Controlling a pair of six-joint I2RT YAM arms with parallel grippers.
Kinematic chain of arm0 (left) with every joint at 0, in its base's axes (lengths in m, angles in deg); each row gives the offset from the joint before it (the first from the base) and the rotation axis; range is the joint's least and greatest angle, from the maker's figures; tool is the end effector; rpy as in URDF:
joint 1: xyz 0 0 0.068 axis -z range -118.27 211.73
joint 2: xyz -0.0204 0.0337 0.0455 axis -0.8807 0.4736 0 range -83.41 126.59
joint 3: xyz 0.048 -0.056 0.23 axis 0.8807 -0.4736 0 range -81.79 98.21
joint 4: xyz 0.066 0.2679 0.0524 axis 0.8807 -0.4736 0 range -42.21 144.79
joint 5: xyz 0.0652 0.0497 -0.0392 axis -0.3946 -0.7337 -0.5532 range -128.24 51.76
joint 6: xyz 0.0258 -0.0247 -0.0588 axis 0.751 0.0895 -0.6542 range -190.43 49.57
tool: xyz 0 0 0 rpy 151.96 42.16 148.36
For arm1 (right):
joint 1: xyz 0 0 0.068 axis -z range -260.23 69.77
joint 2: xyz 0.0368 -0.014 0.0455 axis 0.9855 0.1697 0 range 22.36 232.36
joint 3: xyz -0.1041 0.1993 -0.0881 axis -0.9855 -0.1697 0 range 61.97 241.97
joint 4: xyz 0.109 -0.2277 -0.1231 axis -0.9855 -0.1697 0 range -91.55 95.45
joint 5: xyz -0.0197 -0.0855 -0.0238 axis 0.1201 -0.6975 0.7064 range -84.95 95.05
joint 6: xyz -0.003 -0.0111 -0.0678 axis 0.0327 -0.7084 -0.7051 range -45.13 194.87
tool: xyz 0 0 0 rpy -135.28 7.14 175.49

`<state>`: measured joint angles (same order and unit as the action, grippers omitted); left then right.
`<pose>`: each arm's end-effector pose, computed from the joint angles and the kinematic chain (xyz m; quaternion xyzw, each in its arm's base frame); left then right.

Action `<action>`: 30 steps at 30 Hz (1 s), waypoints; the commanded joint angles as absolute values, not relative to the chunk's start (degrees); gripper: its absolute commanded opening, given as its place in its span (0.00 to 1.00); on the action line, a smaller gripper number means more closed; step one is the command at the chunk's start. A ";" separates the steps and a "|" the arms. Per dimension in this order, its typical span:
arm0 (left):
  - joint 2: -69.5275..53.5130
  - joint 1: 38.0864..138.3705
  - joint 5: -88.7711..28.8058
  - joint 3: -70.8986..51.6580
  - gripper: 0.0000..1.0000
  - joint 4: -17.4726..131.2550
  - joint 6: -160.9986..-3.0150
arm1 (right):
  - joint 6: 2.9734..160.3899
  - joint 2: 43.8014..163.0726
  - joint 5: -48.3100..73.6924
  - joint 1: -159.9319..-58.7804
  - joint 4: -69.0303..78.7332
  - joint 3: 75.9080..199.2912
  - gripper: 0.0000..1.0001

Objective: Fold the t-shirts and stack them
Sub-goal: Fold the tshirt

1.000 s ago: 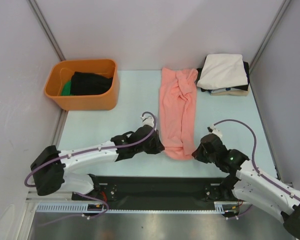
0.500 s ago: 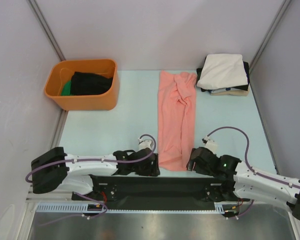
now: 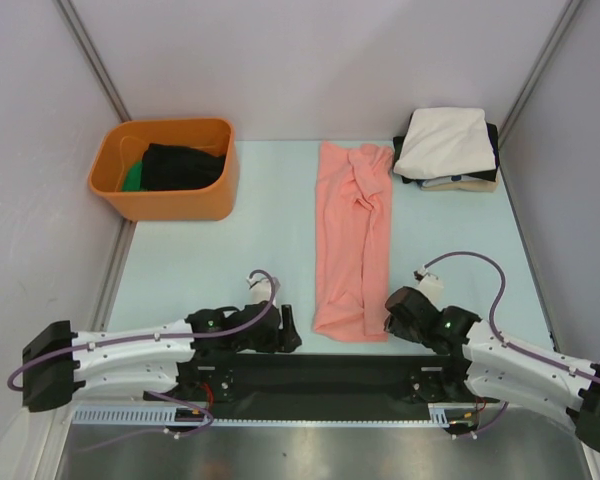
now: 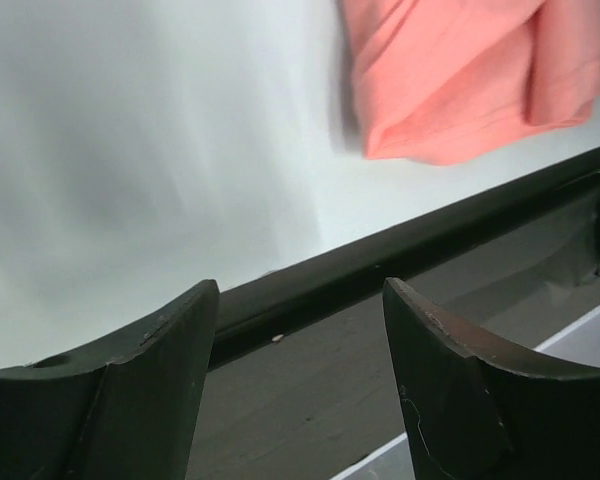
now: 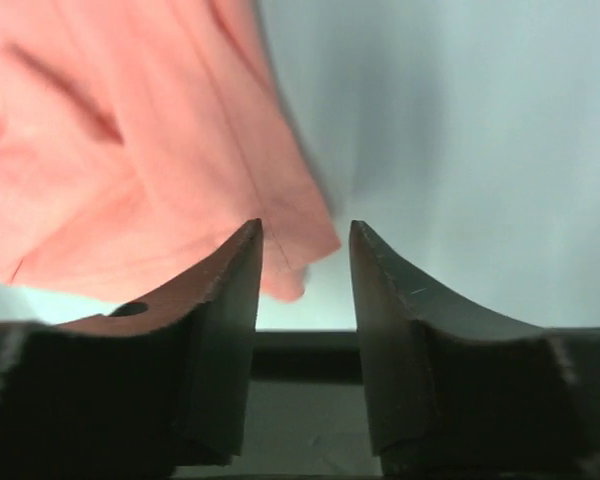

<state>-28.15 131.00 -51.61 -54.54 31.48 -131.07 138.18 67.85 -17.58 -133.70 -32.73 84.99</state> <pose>0.0937 -0.2113 0.1320 0.0321 0.9374 -0.2516 0.2387 0.1288 0.1380 0.1233 0.1309 0.9408 0.1121 0.2918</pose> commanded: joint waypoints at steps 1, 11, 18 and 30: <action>-30.23 131.34 -53.45 -57.26 0.72 29.74 -133.09 | 135.34 69.03 -17.89 -130.51 -27.69 83.94 0.43; -33.05 131.34 -53.80 -60.52 0.71 29.65 -134.50 | 134.28 68.68 -14.56 -129.10 -25.49 83.06 0.22; -31.65 131.25 -53.98 -59.91 0.71 30.18 -134.06 | 136.30 68.06 -14.28 -129.97 -27.07 81.74 0.37; -30.86 131.25 -53.89 -60.96 0.70 31.58 -134.06 | 137.53 65.42 -13.67 -130.85 -26.28 78.58 0.19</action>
<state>-31.08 131.00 -52.92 -60.47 30.21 -133.41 136.75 65.10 -13.04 -130.36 -26.63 79.00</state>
